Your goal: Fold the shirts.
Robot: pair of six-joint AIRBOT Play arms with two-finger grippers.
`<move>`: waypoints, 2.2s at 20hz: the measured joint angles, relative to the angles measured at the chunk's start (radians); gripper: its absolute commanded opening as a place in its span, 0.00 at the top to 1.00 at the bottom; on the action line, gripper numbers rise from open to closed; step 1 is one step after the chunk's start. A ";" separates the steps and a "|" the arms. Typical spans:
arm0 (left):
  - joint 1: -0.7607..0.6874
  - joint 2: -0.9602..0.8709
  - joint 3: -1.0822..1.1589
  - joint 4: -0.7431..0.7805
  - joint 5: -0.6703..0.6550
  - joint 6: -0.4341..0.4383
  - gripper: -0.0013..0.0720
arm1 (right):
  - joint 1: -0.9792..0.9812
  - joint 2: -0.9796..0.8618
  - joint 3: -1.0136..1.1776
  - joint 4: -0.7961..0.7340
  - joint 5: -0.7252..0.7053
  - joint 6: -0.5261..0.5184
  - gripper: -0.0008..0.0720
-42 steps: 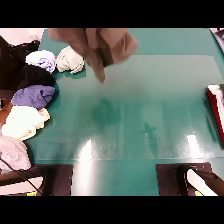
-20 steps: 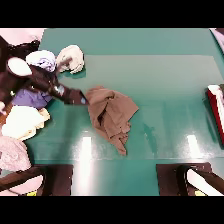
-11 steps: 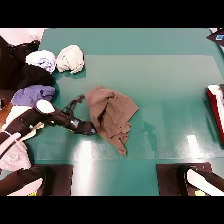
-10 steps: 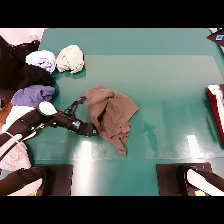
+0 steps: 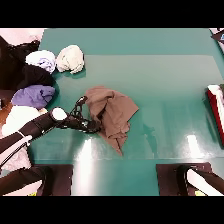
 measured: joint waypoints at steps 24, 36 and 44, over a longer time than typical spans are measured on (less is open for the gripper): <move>0.217 0.158 0.441 0.392 -0.597 0.006 0.95 | 0.510 -0.382 -0.732 0.146 -0.510 -0.182 0.21; 0.217 0.158 0.441 0.395 -0.631 0.007 0.95 | 0.513 -0.513 -0.594 0.070 -0.415 -0.240 0.64; 0.218 0.158 0.528 0.492 -0.643 0.007 0.95 | 0.470 -0.378 -0.587 0.050 -0.451 -0.257 0.97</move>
